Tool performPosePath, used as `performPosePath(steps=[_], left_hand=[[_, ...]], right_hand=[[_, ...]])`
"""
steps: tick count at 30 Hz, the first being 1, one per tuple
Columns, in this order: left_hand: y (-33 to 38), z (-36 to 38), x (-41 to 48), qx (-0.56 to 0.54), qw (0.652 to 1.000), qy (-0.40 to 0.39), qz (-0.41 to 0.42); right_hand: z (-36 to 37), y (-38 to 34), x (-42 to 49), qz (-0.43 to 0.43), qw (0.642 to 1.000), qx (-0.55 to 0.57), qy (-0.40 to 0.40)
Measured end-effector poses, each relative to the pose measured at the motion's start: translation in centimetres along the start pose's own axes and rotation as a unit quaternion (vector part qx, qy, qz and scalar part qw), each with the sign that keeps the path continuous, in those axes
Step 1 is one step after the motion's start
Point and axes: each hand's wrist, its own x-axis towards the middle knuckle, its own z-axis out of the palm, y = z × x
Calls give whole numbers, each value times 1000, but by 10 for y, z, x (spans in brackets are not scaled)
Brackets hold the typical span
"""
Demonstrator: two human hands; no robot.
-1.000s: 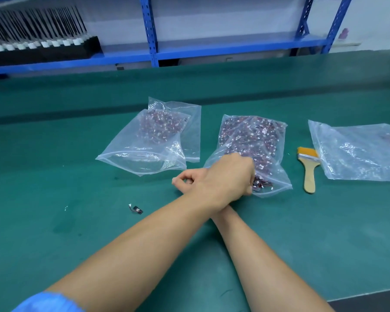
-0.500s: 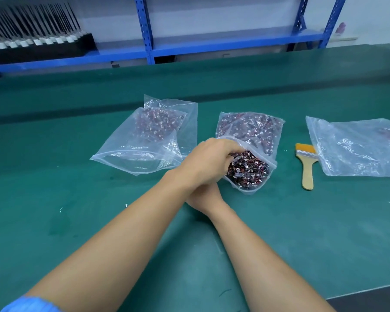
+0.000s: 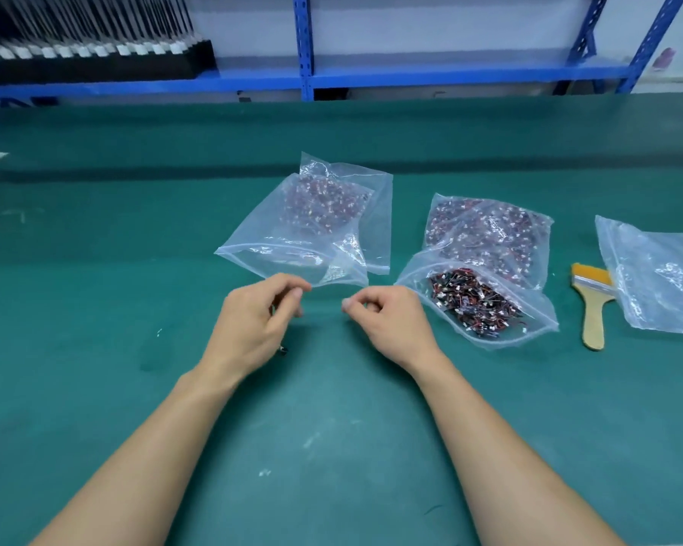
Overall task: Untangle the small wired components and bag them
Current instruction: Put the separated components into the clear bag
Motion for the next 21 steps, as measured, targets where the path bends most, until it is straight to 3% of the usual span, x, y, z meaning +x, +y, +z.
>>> performPosePath(steps=[3,6,13,21], left_hand=[[-31,-15,-12,89,991,-81,-55],[-45,-21,-15,102,982,-145,-60],[-51,-20,-16,57,989,-131,-33],[-4,0,-9,-144,988,-49,-24]], right_hand=[[1,6,0,7,999,34,0],[3,5,-2,6,999,37,-1],[5,2,-2,11,999,45,-3],[4,-8,-4,7,999,32,-7]])
